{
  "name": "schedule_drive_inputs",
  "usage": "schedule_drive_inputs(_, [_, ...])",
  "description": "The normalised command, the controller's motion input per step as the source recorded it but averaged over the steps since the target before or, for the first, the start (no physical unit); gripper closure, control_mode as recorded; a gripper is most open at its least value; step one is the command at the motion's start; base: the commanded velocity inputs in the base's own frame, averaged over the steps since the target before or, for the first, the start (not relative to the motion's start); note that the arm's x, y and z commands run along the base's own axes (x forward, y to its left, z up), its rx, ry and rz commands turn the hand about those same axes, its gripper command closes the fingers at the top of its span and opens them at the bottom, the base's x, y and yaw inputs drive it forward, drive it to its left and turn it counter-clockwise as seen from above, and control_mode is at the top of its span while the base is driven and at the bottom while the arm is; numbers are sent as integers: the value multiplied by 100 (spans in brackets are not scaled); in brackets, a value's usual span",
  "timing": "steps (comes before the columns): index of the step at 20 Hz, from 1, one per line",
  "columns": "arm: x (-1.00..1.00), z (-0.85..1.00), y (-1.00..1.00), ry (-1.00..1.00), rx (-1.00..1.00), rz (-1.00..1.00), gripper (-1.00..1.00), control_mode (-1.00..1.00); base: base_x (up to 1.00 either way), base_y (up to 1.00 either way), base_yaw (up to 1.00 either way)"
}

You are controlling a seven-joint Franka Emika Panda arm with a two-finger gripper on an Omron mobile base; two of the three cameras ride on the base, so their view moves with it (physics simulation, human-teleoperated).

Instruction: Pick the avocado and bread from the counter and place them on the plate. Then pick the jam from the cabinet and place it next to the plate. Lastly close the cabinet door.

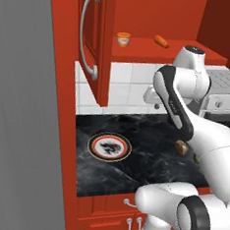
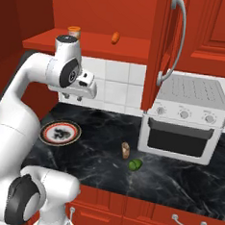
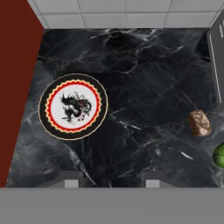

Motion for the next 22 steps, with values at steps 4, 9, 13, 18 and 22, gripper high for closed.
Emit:
schedule_drive_inputs(4, [-5, 0, -1, -3, 0, 0, -100, -100, 0, 0, 0])
schedule_drive_inputs(9, [-13, -3, -14, -12, 0, 0, -100, -100, 0, 0, 0])
schedule_drive_inputs(13, [-9, -5, -26, -13, 0, 0, -100, -100, 0, 0, 0])
schedule_drive_inputs(18, [-10, -9, -35, -9, 0, 0, -100, -100, 0, 0, 0])
schedule_drive_inputs(22, [-5, -12, -38, -6, 0, 0, -100, -100, 0, 0, 0])
